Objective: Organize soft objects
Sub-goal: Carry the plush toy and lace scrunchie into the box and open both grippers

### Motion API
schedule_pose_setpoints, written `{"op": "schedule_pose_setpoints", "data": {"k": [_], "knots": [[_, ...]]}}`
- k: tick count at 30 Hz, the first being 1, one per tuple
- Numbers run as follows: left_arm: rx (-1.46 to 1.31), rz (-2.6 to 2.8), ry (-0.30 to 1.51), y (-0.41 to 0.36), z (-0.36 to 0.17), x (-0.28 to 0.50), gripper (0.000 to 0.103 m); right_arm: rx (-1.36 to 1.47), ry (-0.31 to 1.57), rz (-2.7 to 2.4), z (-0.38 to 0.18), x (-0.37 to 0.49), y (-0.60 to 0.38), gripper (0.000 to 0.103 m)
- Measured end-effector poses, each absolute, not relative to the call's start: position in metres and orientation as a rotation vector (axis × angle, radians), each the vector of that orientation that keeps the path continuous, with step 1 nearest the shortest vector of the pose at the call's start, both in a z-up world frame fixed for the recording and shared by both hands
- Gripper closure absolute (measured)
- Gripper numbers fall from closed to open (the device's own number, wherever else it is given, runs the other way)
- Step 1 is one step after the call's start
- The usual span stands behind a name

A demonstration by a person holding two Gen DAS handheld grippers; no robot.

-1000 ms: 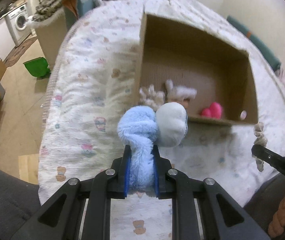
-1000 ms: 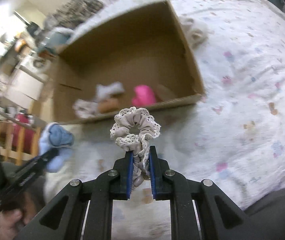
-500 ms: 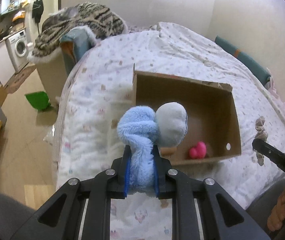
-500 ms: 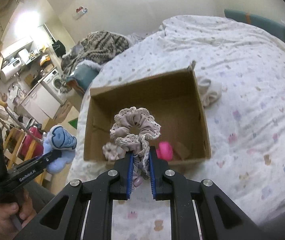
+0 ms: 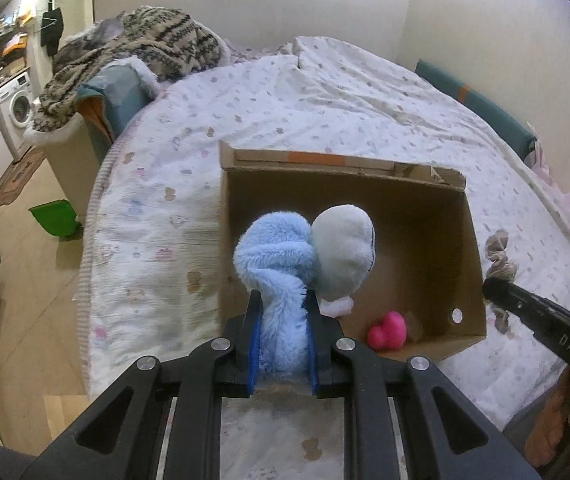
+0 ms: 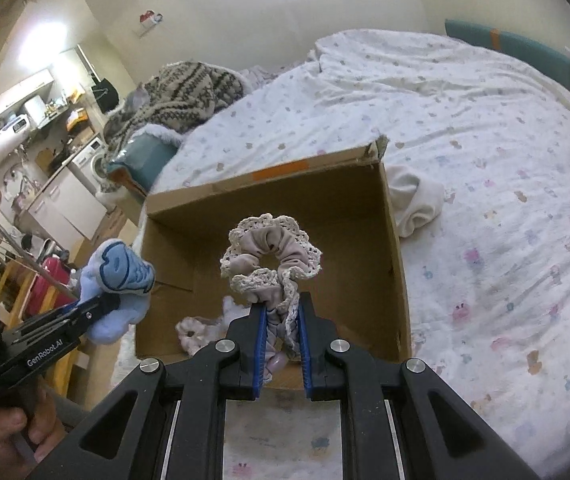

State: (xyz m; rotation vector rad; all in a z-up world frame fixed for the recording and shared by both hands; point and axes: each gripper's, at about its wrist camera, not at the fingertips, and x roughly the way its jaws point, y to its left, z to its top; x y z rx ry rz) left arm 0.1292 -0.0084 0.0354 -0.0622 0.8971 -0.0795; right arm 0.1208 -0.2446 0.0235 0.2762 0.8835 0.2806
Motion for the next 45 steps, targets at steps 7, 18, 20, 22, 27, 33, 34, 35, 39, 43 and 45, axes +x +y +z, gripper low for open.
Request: {"op": "schedule_pose_setpoints", "data": {"k": [7, 18, 20, 22, 27, 33, 34, 35, 39, 43, 45], "knots": [[-0.054, -0.116, 0.910, -0.024, 0.000, 0.143, 0.086, 0.250, 0.953, 0.248, -0.007, 0.126, -0.242, 0.087], [-0.076, -0.127, 0.945, -0.014, -0.021, 0.147, 0.086, 0.241, 1.036, 0.258, -0.030, 0.133, -0.233, 0.087], [-0.067, -0.144, 0.941, -0.018, -0.021, 0.146, 0.086, 0.238, 1.052, 0.260, -0.033, 0.132, -0.230, 0.087], [-0.041, -0.157, 0.933, -0.024, -0.020, 0.144, 0.086, 0.230, 1.065, 0.262, -0.036, 0.133, -0.229, 0.087], [-0.017, -0.151, 0.917, -0.026, -0.021, 0.142, 0.086, 0.216, 1.080, 0.261, -0.039, 0.133, -0.226, 0.087], [-0.032, -0.145, 0.928, -0.023, -0.023, 0.143, 0.086, 0.221, 1.083, 0.258, -0.039, 0.135, -0.225, 0.087], [-0.031, -0.145, 0.931, -0.024, -0.023, 0.143, 0.086, 0.221, 1.082, 0.258, -0.039, 0.135, -0.225, 0.087], [-0.029, -0.145, 0.933, -0.025, -0.023, 0.143, 0.086, 0.222, 1.082, 0.258, -0.039, 0.135, -0.225, 0.087], [-0.014, -0.149, 0.935, -0.027, -0.023, 0.142, 0.074, 0.236, 1.082, 0.258, -0.040, 0.135, -0.228, 0.087], [-0.004, -0.130, 0.909, -0.028, -0.018, 0.138, 0.043, 0.248, 1.079, 0.258, -0.040, 0.135, -0.231, 0.086], [-0.012, -0.128, 0.886, -0.028, -0.014, 0.136, 0.039, 0.261, 1.072, 0.260, -0.038, 0.135, -0.234, 0.083]]}}
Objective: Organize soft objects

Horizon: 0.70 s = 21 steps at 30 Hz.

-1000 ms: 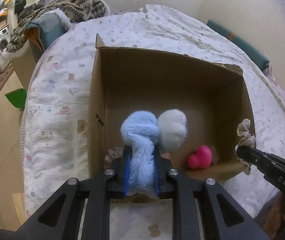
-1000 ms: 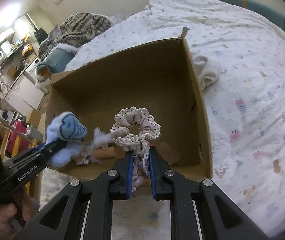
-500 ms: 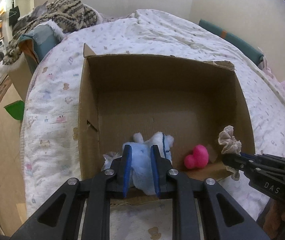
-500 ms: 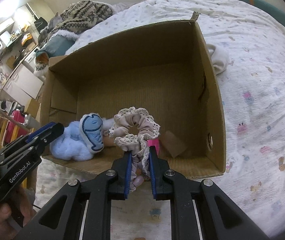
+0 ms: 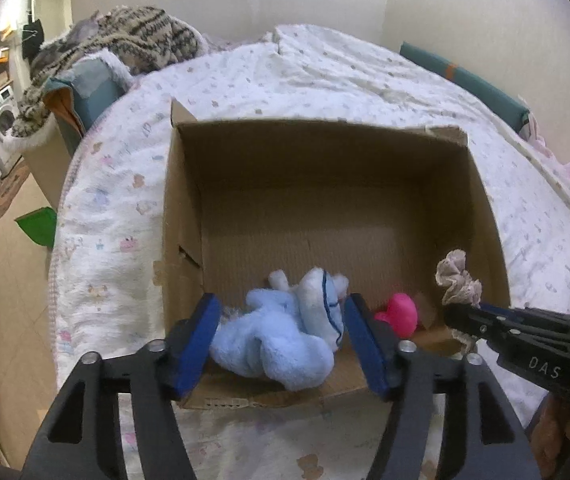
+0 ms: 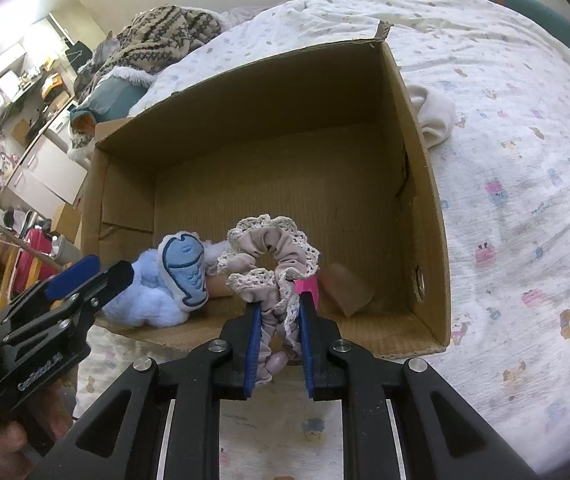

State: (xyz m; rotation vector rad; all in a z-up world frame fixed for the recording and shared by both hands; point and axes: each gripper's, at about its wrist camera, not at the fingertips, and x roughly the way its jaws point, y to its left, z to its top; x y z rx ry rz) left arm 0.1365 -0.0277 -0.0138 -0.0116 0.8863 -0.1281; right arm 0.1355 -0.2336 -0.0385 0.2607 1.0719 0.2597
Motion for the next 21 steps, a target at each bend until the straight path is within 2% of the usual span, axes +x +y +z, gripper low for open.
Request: {"op": "schedule_pose_setpoints", "data": {"k": [2, 4, 5, 6, 19, 20, 21], "knots": [[-0.013, -0.129, 0.881, -0.028, -0.010, 0.136, 0.033, 0.274, 1.059, 0.256, -0.036, 0.135, -0.236, 0.078], [0.003, -0.115, 0.863, -0.029, -0.006, 0.134, 0.033, 0.283, 1.039, 0.238, -0.033, 0.135, -0.239, 0.061], [0.011, -0.108, 0.854, -0.029, -0.004, 0.134, 0.033, 0.292, 1.027, 0.229, -0.031, 0.134, -0.242, 0.037], [0.016, -0.098, 0.846, -0.028, -0.002, 0.133, 0.033, 0.309, 1.004, 0.221, -0.029, 0.133, -0.245, 0.027], [-0.041, -0.056, 0.776, -0.004, 0.033, 0.108, 0.032, 0.311, 0.861, 0.169, 0.014, 0.109, -0.263, 0.027], [-0.042, -0.050, 0.762, -0.001, 0.038, 0.103, 0.031, 0.297, 0.844, 0.164, 0.019, 0.105, -0.262, 0.025], [-0.042, -0.047, 0.754, 0.000, 0.040, 0.099, 0.028, 0.285, 0.827, 0.160, 0.024, 0.100, -0.261, 0.018]]}}
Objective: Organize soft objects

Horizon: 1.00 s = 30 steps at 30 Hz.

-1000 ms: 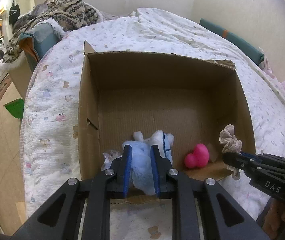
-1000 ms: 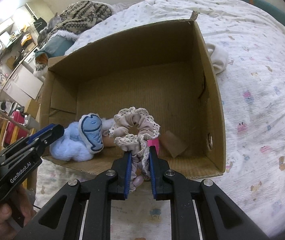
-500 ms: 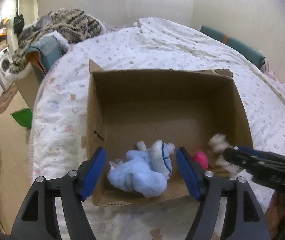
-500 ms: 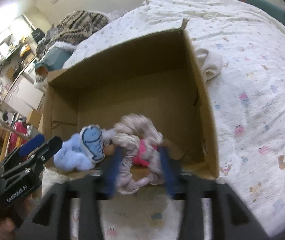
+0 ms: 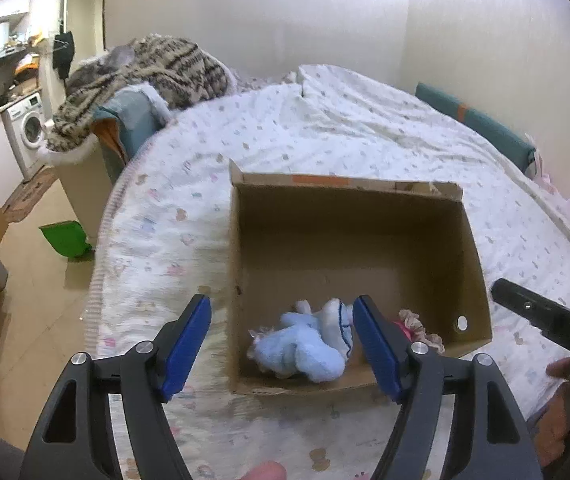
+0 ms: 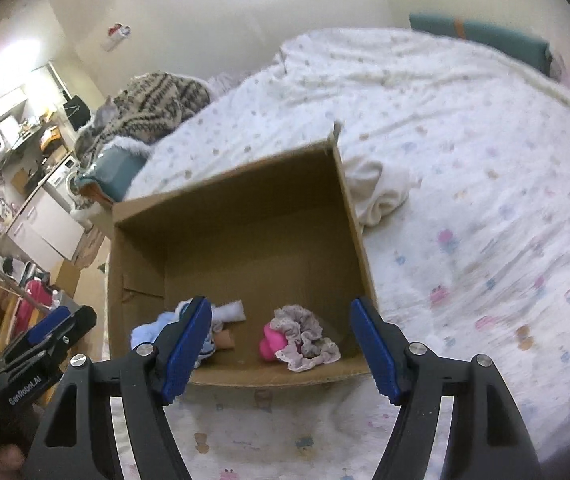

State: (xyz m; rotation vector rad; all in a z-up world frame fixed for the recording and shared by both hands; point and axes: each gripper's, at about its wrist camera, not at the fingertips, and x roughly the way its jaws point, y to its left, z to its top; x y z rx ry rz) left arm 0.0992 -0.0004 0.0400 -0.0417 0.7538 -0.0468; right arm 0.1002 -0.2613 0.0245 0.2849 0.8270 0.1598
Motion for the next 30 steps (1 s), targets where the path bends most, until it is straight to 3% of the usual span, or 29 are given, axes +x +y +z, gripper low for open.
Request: {"op": "schedule_pose_setpoints", "data": {"k": [3, 6, 8, 14, 30], "knots": [[-0.049, -0.033, 0.730, 0.005, 0.048, 0.086, 0.021, 0.266, 0.787, 0.156, 0.037, 0.088, -0.260, 0.003], [-0.035, -0.027, 0.723, 0.006, 0.053, 0.074, 0.018, 0.251, 0.784, 0.155, 0.041, 0.077, -0.258, 0.002], [-0.039, -0.018, 0.729, 0.009, 0.055, 0.067, 0.008, 0.240, 0.790, 0.154, 0.042, 0.070, -0.255, 0.002], [-0.038, -0.016, 0.695, 0.014, 0.065, 0.041, 0.001, 0.209, 0.755, 0.151, 0.049, 0.048, -0.248, 0.000], [-0.016, 0.019, 0.702, 0.012, 0.048, 0.021, 0.001, 0.113, 0.693, 0.121, 0.036, 0.027, -0.228, 0.000]]}}
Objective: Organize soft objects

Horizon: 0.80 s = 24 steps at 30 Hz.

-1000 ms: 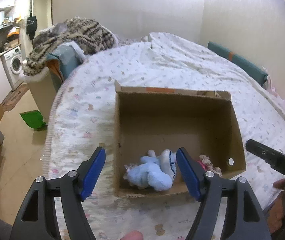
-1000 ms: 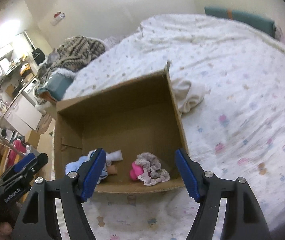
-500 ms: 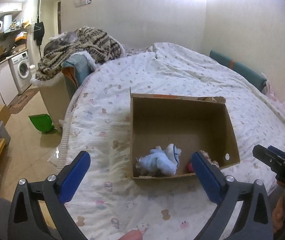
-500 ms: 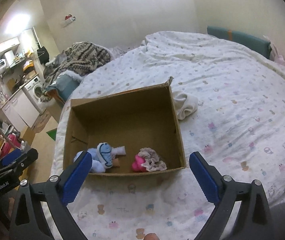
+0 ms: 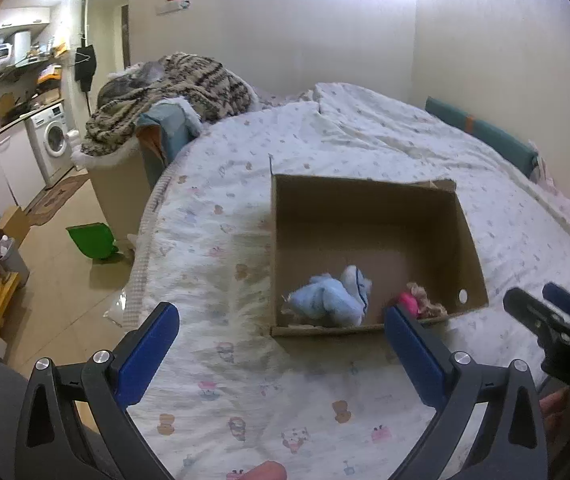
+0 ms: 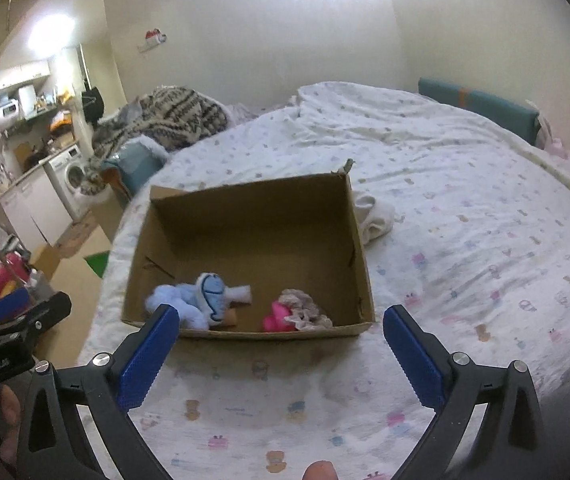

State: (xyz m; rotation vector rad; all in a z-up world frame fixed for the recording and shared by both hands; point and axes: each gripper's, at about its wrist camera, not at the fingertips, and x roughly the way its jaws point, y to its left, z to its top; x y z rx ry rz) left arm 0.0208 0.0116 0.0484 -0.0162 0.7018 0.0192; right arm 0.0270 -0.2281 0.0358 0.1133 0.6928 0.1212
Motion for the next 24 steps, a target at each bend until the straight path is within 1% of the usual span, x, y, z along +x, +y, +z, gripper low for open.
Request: {"op": "schedule_pose_setpoints", "data": {"k": [11, 24], "knots": [[-0.029, -0.008, 0.739, 0.008, 0.037, 0.030, 0.001, 0.105, 0.731, 0.115, 0.025, 0.036, -0.225, 0.000], [-0.055, -0.033, 0.749, 0.007, 0.037, 0.031, 0.001, 0.090, 0.756, 0.114, 0.018, 0.042, -0.220, 0.000]]}}
